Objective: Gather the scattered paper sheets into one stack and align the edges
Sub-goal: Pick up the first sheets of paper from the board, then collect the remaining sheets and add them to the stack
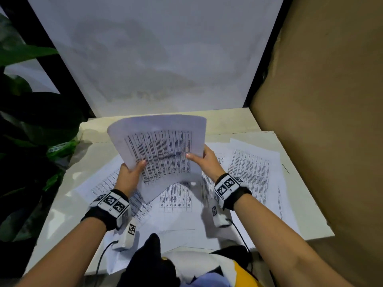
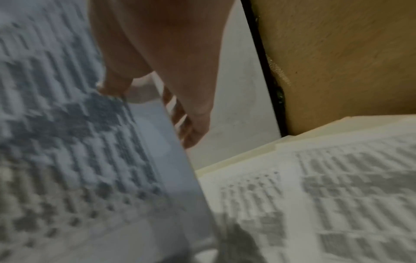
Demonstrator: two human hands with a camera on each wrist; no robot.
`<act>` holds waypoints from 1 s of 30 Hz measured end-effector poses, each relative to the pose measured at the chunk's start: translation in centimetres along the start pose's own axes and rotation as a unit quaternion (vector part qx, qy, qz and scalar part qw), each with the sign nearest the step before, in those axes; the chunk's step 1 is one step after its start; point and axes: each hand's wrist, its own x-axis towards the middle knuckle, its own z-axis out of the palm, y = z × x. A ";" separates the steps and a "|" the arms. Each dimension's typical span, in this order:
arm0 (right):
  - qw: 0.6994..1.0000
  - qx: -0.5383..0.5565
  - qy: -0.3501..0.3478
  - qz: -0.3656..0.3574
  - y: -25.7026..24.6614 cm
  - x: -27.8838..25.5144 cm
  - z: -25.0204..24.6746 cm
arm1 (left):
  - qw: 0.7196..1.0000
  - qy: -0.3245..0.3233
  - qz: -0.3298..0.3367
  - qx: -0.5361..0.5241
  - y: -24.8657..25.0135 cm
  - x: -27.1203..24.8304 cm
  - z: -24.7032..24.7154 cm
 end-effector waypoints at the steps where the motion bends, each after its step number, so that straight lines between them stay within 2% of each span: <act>1: 0.999 -0.030 0.020 0.017 0.9 0.2 -1.0 | 1.000 0.013 0.006 0.003 0.2 0.4 -0.1; 3: 0.991 -0.077 0.092 0.061 3.1 -0.2 -3.7 | 0.999 0.038 0.003 -0.004 0.3 1.5 -0.4; 5: 0.969 -0.130 0.169 0.126 5.8 -0.9 -6.9 | 0.999 0.042 -0.004 -0.001 0.0 2.2 -0.5; 7: 0.924 -0.213 0.210 0.239 8.4 -1.8 -10.2 | 0.999 0.026 -0.006 0.019 -0.5 2.4 -0.4; 9: 0.856 -0.310 0.207 0.359 10.2 -3.1 -12.9 | 0.999 0.008 -0.002 0.051 -1.1 2.3 -0.1; 10: 0.828 -0.339 0.205 0.396 10.8 -3.8 -14.0 | 0.998 0.004 -0.002 0.063 -1.4 2.4 -0.1; 12: 0.802 -0.350 0.216 0.434 11.9 -4.9 -15.1 | 0.997 -0.001 -0.007 0.073 -1.8 2.5 0.0; 17: 0.793 -0.352 0.232 0.440 13.2 -5.4 -14.4 | 0.996 -0.008 -0.014 0.083 -2.0 2.5 0.3; 22: 0.761 -0.366 0.245 0.476 13.2 -6.6 -15.7 | 0.996 -0.013 -0.018 0.081 -2.0 2.2 0.3; 27: 0.777 -0.337 0.254 0.467 13.5 -5.8 -16.4 | 0.995 -0.022 -0.024 0.091 -2.2 2.2 0.1; 30: 0.753 -0.386 0.235 0.478 13.1 -6.0 -16.5 | 0.995 -0.019 -0.027 0.092 -2.0 1.9 0.1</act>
